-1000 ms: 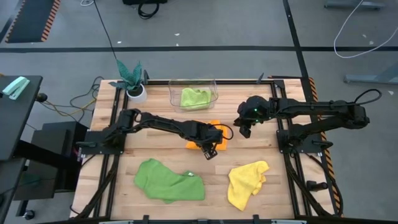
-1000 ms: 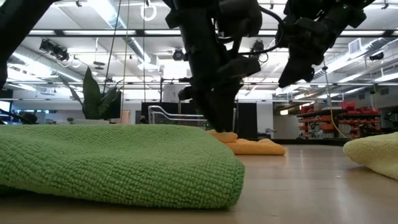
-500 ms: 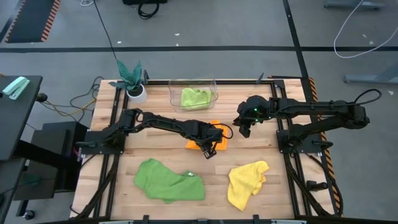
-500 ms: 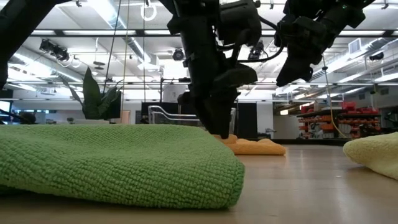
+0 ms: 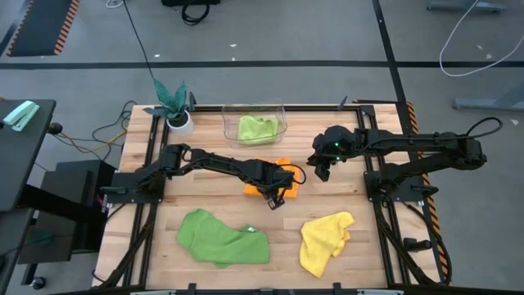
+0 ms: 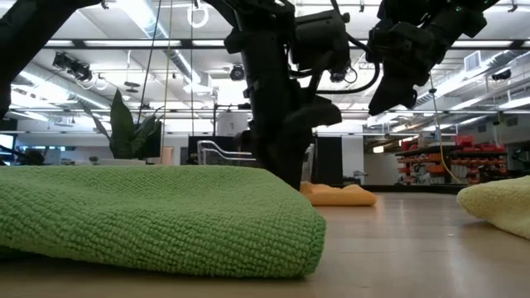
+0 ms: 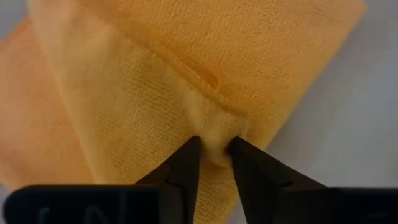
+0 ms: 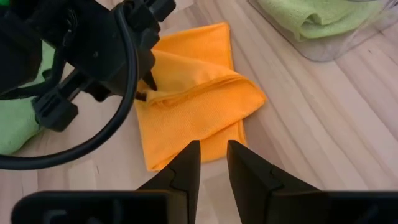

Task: Fold microfiber towels
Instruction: Fold the orange microfiber cloth

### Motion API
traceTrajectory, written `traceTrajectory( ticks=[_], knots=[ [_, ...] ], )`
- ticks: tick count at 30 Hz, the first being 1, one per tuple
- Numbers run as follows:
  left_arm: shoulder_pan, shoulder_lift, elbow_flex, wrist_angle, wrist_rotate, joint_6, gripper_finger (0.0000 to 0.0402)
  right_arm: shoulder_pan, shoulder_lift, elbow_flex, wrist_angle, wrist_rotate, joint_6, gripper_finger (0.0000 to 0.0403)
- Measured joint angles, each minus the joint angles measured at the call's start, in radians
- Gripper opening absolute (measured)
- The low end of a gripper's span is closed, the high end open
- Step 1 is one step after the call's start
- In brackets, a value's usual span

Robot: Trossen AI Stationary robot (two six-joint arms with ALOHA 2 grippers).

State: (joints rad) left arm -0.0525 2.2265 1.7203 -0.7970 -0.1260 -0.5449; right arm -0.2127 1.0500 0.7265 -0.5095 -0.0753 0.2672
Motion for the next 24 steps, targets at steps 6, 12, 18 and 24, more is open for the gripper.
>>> traceTrajectory(
  ticks=[6,12,18,24],
  knots=[
    [0.000,0.000,0.000,0.000,-0.035,-0.001,0.0034,0.000,0.000,0.000,0.000,0.000,0.002,0.0087],
    [-0.002,0.000,0.031,-0.012,-0.078,-0.016,0.0015,0.000,0.000,0.000,0.000,0.000,0.002,0.0087],
    [0.000,0.000,0.117,-0.040,-0.138,-0.012,0.0007,0.000,0.000,0.000,-0.006,0.000,0.001,0.0087],
    [0.026,0.000,0.155,-0.187,-0.173,-0.021,0.0006,0.000,0.000,0.000,-0.030,0.000,-0.004,0.0087]
  ],
)
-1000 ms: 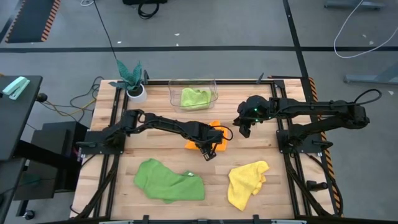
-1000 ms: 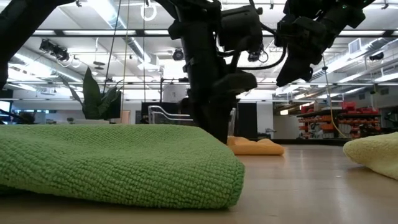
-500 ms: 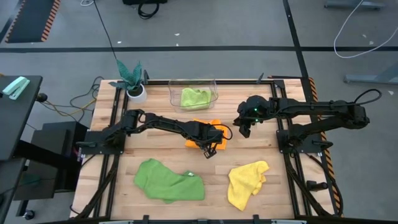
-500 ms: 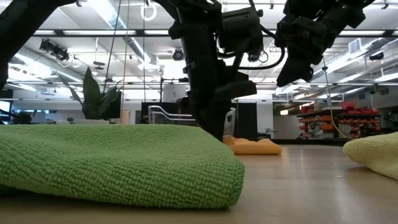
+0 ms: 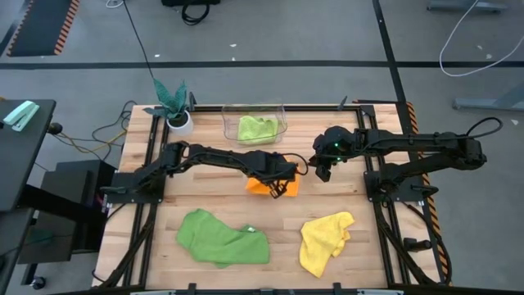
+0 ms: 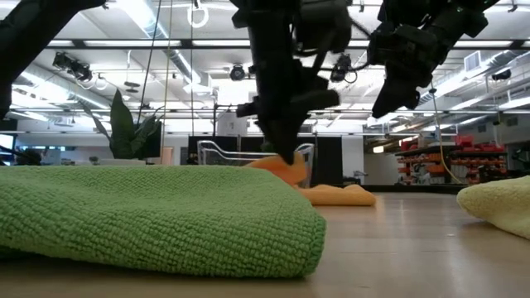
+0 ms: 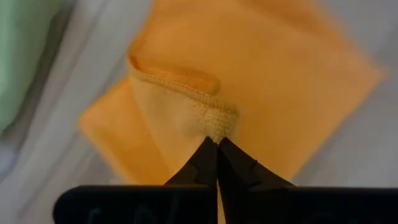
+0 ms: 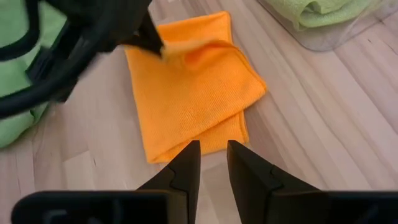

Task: Fold microfiber towels
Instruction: Fold the orange microfiber cloth

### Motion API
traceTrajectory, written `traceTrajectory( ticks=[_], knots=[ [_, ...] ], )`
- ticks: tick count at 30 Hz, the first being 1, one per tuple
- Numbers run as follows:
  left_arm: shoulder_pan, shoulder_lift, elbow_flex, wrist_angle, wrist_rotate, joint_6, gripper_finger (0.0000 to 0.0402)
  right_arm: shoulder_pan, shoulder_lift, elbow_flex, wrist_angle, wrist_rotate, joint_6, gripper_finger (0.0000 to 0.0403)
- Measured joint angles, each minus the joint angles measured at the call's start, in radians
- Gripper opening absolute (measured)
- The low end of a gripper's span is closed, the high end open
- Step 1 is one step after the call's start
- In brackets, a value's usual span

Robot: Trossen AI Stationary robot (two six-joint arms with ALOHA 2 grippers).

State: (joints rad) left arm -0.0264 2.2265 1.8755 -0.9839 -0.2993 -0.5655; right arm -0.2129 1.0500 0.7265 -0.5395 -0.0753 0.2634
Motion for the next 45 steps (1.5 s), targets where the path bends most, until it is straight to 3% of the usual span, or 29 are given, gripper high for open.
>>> traceTrajectory(
  ticks=[26,32,45],
  knots=[
    [0.128,0.000,-0.002,-0.167,-0.064,-0.126,0.0018,0.007,0.000,0.000,-0.089,-0.045,0.024,0.0087],
    [0.152,0.000,-0.003,-0.194,-0.038,-0.130,0.0012,0.032,0.000,0.000,-0.089,-0.045,0.023,0.0087],
    [0.159,0.000,-0.003,-0.177,-0.045,-0.100,0.0082,0.048,0.000,0.000,-0.096,-0.045,0.033,0.0087]
  ],
)
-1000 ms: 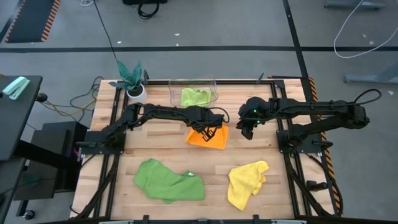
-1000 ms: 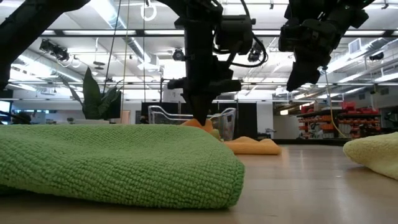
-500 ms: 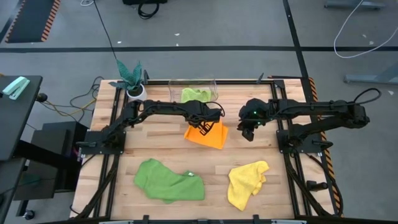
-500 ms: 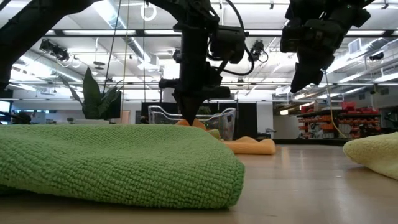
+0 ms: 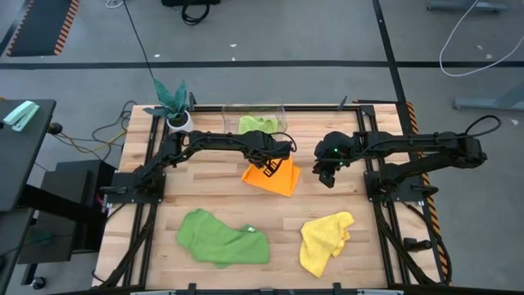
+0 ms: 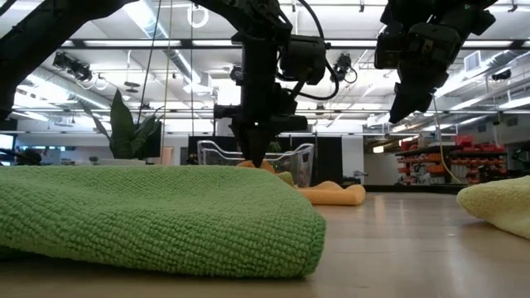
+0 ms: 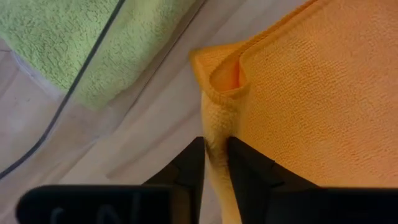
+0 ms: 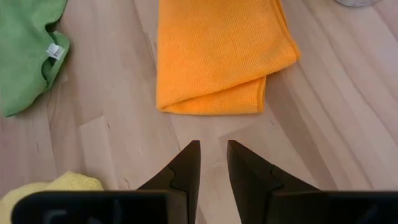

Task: Fold microfiber towels
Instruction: Fold the orange microfiber cloth

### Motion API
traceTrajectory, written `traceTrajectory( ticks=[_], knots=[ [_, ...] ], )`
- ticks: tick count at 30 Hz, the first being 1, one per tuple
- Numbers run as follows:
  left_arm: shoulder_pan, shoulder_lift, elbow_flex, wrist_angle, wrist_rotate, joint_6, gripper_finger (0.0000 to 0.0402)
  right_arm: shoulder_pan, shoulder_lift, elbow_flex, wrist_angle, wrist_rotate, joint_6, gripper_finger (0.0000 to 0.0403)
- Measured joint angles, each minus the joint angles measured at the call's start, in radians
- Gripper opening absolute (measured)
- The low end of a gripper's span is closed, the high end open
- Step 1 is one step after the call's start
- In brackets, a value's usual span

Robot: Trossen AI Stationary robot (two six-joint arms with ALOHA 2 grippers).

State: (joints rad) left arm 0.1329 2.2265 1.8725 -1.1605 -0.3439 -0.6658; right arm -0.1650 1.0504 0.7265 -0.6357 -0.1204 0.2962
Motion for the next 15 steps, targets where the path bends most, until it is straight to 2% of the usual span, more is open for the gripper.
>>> traceTrajectory(
  ticks=[5,11,15],
  knots=[
    [0.000,0.000,0.000,-0.004,-0.005,0.005,0.0111,0.000,0.000,0.000,0.000,0.000,0.023,0.0087],
    [0.006,-0.003,0.000,-0.124,-0.049,-0.030,0.0135,0.000,0.000,0.000,-0.001,0.000,0.034,0.0087],
    [0.007,-0.007,-0.001,-0.134,-0.053,-0.029,0.0147,0.000,0.000,0.000,-0.001,0.000,0.034,0.0087]
  ],
)
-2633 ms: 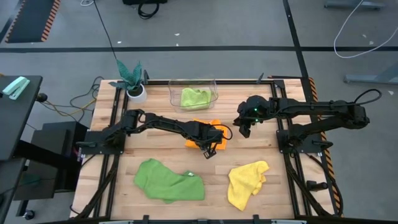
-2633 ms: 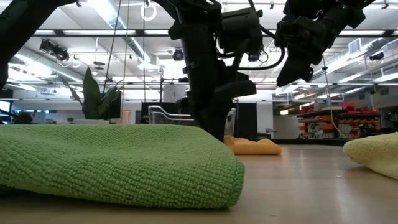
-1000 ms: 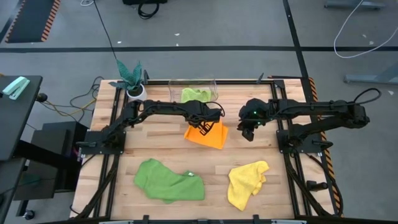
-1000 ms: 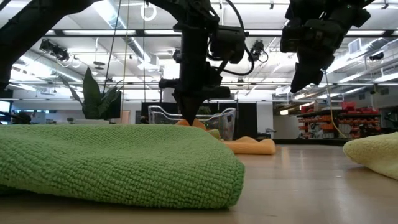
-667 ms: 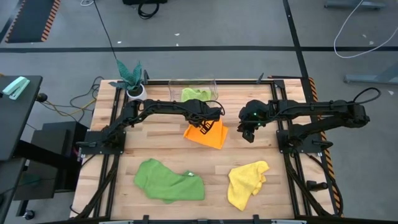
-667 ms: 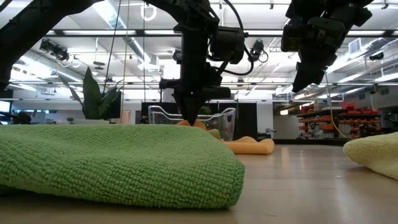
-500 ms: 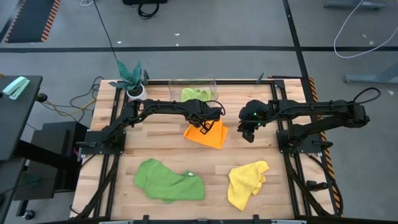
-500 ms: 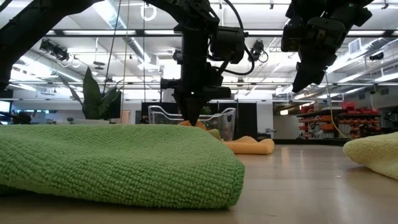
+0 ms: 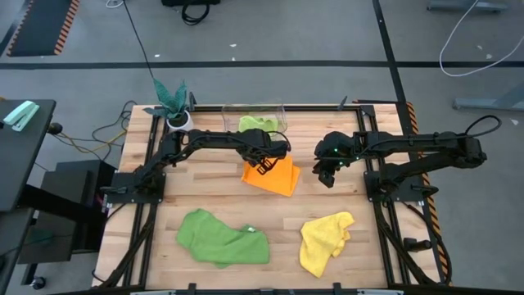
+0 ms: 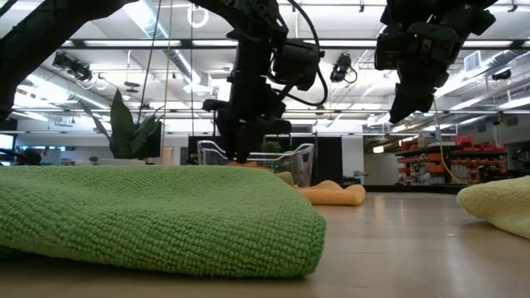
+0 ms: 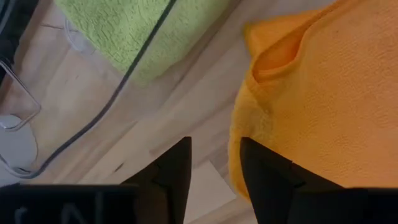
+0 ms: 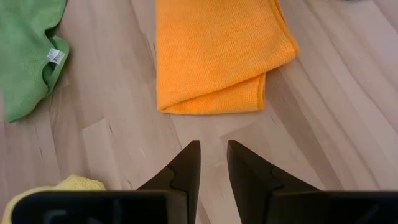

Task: Fold microfiber towels
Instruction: Fold the orange microfiber cloth

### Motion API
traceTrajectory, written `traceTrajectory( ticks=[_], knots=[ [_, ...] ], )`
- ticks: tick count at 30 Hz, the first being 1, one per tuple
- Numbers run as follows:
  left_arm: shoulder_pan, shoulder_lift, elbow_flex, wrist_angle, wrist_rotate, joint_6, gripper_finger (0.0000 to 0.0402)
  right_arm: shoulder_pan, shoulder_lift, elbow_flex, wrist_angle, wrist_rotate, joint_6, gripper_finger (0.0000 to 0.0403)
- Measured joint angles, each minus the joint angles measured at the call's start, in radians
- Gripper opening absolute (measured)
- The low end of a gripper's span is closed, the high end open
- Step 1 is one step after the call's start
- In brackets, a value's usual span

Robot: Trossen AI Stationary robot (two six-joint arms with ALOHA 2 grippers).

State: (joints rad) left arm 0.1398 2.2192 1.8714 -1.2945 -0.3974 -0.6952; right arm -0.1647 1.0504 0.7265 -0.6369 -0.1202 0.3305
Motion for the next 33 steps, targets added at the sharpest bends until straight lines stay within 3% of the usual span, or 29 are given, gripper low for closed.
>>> traceTrajectory(
  ticks=[10,19,33],
  knots=[
    [0.003,-0.094,0.000,0.015,-0.045,-0.001,0.0157,0.000,0.028,-0.001,0.005,0.004,0.010,0.0087],
    [-0.050,-0.174,0.001,0.025,-0.047,-0.004,0.0141,-0.034,0.173,-0.001,0.144,-0.002,0.101,0.0087],
    [-0.146,-0.253,0.001,0.012,-0.152,-0.027,0.0139,-0.238,0.391,-0.001,0.372,-0.194,0.235,0.0087]
  ],
)
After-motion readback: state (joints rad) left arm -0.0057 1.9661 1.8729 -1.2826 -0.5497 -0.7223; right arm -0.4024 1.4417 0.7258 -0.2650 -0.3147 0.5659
